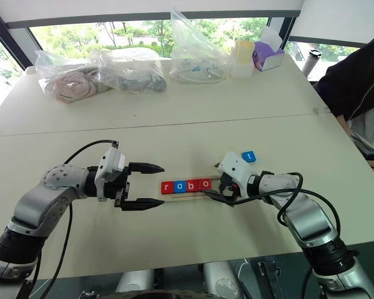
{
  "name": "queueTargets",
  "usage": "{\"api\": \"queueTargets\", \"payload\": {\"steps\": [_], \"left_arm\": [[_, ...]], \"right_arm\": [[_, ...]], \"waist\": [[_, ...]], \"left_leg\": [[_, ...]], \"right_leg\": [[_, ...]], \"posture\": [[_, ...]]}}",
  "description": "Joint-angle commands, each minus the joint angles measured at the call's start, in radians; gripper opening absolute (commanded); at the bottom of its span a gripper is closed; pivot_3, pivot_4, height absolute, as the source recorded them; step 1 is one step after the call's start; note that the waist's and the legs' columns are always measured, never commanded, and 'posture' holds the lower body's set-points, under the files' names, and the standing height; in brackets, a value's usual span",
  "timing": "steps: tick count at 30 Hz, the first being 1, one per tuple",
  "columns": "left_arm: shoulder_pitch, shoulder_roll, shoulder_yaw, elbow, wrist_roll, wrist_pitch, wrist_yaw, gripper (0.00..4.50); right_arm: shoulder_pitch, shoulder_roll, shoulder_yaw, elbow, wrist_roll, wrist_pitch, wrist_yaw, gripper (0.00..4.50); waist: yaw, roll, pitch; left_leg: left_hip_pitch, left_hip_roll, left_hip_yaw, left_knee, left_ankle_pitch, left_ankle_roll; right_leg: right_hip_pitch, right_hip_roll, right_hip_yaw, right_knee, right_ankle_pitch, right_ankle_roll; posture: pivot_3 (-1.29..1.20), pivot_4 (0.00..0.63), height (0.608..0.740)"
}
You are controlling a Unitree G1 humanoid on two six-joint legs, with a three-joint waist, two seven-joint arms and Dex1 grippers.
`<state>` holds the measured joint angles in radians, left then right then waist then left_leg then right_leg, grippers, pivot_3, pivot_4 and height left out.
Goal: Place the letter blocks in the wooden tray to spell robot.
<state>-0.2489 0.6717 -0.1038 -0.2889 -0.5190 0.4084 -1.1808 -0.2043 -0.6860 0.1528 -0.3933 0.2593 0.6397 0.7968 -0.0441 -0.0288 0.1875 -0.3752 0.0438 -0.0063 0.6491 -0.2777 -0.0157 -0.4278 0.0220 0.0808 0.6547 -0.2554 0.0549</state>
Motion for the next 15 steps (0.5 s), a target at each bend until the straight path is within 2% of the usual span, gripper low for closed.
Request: {"api": "queueTargets", "payload": {"steps": [1,4,6,7,12,15], "left_arm": [[-0.006,0.004,0.012,-0.024,-0.012,-0.009,-0.005,4.5],[-0.006,0.006,0.012,-0.022,-0.011,-0.011,-0.009,4.5],[-0.007,0.005,0.01,-0.019,-0.009,-0.013,-0.011,4.5],[-0.012,0.001,0.007,-0.016,-0.008,-0.013,-0.011,4.5],[-0.023,-0.006,0.003,-0.007,-0.006,-0.012,-0.014,4.5],[-0.026,-0.006,0.003,-0.005,-0.005,-0.013,-0.016,4.5]], "right_arm": [[0.02,0.003,-0.14,-0.096,0.122,0.083,-0.005,4.47],[0.017,0.049,-0.27,-0.108,0.216,0.166,-0.071,4.47],[0.004,0.082,-0.323,-0.08,0.216,0.182,-0.141,4.47],[-0.011,0.105,-0.344,-0.036,0.169,0.183,-0.223,4.47],[-0.023,0.141,-0.331,0.065,0.04,0.176,-0.403,4.47],[-0.031,0.185,-0.34,0.111,0.033,0.202,-0.463,4.47]], "waist": [[0.001,0.0,0.0],[0.001,0.0,0.0],[0.0,0.0,0.0],[-0.001,0.0,0.0],[0.0,0.0,0.0],[-0.001,0.0,0.0]], "left_leg": [[0.0,0.0,0.0,0.0,0.0,0.0],[0.0,0.0,0.0,0.0,0.0,0.0],[0.0,0.0,0.0,0.0,0.0,0.0],[0.0,0.0,0.0,0.0,0.0,0.0],[0.0,0.0,0.0,0.0,0.0,0.0],[0.0,0.0,0.0,-0.001,0.0,0.0]], "right_leg": [[0.0,0.0,0.0,0.0,0.0,0.0],[0.0,0.0,0.0,0.0,0.0,0.0],[0.0,0.0,0.0,0.0,0.0,0.0],[0.0,0.0,0.0,0.0,0.0,0.0],[0.0,0.0,0.0,0.0,-0.001,-0.003],[0.0,0.0,0.0,0.0,0.002,-0.003]], "posture": [[0.0,0.15,0.74],[0.0,0.15,0.74],[0.0,0.15,0.74],[0.0,0.15,0.74],[0.0,0.15,0.74],[0.0,0.15,0.74]]}}
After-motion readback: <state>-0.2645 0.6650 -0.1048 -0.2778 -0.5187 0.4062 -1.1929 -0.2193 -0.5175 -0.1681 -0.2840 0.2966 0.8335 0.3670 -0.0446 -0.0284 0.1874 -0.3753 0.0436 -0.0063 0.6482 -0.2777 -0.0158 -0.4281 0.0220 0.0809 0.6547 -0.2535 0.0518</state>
